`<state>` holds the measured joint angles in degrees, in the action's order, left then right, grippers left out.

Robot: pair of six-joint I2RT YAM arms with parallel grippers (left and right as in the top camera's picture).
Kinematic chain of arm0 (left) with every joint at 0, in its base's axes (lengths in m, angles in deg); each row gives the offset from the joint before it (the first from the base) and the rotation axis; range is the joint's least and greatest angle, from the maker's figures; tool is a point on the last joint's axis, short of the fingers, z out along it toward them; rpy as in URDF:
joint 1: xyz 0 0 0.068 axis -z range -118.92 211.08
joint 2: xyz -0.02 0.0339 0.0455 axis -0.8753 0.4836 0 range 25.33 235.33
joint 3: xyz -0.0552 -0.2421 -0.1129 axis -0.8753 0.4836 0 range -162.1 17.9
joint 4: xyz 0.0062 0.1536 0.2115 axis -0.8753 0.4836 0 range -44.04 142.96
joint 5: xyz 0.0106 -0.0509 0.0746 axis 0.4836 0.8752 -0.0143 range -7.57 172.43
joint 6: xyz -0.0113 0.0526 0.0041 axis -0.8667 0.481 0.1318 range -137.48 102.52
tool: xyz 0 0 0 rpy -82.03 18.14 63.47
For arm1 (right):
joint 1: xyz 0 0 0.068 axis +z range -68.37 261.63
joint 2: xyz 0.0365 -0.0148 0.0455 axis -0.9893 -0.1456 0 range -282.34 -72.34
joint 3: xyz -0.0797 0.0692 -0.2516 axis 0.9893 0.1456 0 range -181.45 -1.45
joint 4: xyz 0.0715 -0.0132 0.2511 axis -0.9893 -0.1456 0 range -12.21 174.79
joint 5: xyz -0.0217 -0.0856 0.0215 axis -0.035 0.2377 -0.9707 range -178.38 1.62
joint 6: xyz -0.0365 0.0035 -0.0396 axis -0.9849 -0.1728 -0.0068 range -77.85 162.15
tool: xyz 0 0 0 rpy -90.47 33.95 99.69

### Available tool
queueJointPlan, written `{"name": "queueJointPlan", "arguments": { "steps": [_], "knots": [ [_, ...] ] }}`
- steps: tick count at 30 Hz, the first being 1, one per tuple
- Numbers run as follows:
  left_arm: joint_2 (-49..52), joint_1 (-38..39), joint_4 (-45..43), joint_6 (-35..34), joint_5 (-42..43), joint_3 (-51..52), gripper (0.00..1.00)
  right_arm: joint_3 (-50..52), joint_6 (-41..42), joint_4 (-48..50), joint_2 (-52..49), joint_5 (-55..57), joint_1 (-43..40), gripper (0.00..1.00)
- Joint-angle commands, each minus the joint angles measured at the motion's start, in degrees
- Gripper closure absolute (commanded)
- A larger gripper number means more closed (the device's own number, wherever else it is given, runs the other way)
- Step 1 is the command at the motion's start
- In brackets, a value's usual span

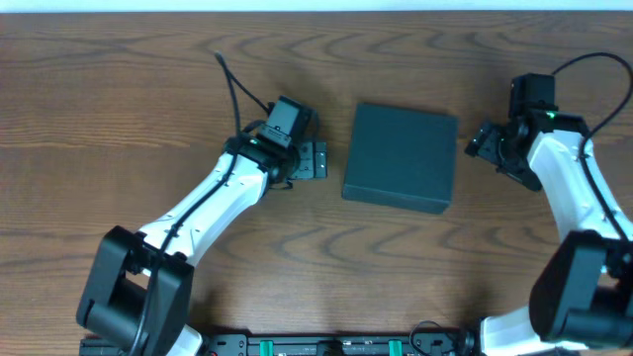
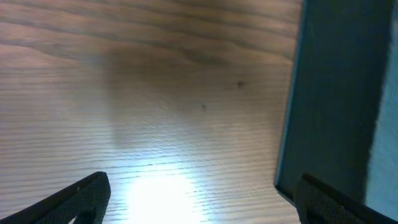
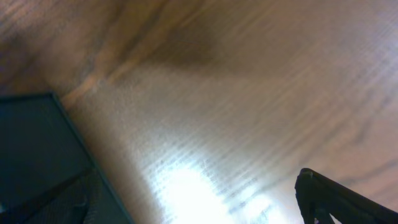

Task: Pack container
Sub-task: 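Push the box from both sides with both grippers to center it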

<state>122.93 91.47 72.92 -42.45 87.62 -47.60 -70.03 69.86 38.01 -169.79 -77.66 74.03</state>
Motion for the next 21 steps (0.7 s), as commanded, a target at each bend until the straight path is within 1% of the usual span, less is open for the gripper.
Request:
{"name": "queueJointPlan", "arguments": {
  "steps": [1, 9, 13, 21],
  "knots": [
    [0.83, 1.75, -0.15, 1.22, 1.20, -0.28, 0.05, 0.02, -1.64, 1.31, -2.56, -0.57, -0.26, 0.01],
    [2.16, 4.46, -0.11, 1.20, -0.09, -0.28, 0.05, 0.02, -1.64, 4.63, -8.11, -2.62, 0.15, 0.01],
    [2.16, 4.46, 0.22, 1.20, -3.15, -0.28, 0.05, 0.02, -1.95, 7.15, -8.52, -4.20, 1.57, 0.01],
    [2.16, 4.52, 3.17, 0.52, -3.19, -0.28, 0.05, 0.02, -4.37, 11.93, -8.63, -12.52, 5.14, 0.01]
  ]
}}
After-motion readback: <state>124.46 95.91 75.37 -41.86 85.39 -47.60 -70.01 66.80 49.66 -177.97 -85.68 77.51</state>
